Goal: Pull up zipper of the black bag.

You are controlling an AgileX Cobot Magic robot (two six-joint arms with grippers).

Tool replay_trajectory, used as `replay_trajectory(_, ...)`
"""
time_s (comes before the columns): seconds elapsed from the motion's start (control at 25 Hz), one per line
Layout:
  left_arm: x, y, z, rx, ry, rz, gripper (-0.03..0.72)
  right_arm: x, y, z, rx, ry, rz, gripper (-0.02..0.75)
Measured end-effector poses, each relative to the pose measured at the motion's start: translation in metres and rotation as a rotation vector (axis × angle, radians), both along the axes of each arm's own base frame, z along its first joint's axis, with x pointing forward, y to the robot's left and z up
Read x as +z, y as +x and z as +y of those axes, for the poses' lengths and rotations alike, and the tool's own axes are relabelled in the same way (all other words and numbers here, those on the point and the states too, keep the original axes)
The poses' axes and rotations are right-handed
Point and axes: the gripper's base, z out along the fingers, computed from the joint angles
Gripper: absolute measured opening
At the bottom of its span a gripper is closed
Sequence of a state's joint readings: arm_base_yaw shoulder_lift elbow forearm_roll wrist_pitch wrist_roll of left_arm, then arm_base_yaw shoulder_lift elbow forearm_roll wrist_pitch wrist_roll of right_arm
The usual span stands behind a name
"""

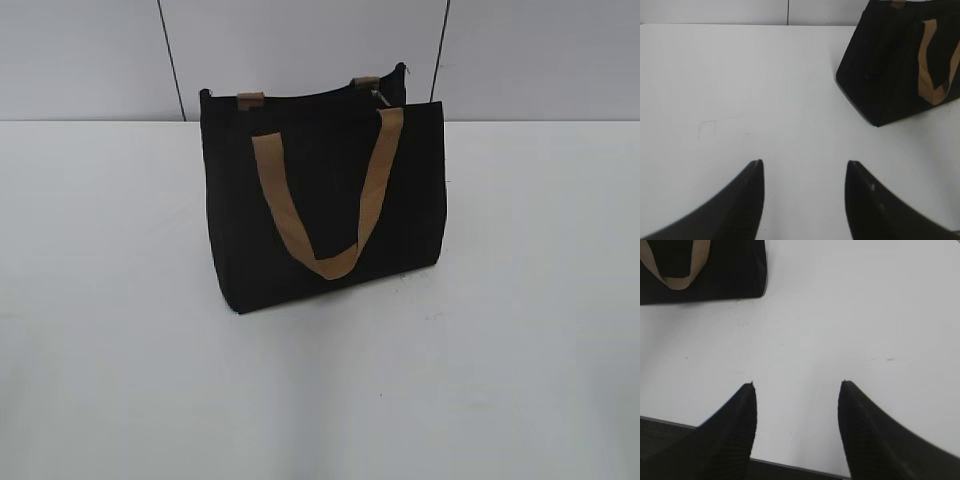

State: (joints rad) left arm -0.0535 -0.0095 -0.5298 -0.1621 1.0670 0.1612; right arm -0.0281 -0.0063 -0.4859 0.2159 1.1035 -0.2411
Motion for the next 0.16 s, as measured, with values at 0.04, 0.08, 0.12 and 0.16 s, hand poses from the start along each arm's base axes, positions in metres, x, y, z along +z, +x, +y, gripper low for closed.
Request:
replay_trajectory(0.04, 0.0, 0.0, 0.0, 0.0, 0.0, 0.0, 0.394, 0.0, 0.0, 0.0, 0.0, 0.0, 0.0, 0.411)
replay_trajectory(0.08, 0.0, 0.0, 0.0, 0.0, 0.0, 0.0, 0.394, 0.0, 0.0, 0.0, 0.0, 0.0, 0.0, 0.411)
replay_trajectory(0.12, 0.0, 0.0, 0.0, 0.0, 0.0, 0.0, 0.393, 0.0, 0.0, 0.0, 0.0, 0.0, 0.0, 0.411)
replay_trajectory(0.16, 0.0, 0.0, 0.0, 0.0, 0.0, 0.0, 0.393, 0.0, 0.0, 0.0, 0.0, 0.0, 0.0, 0.411)
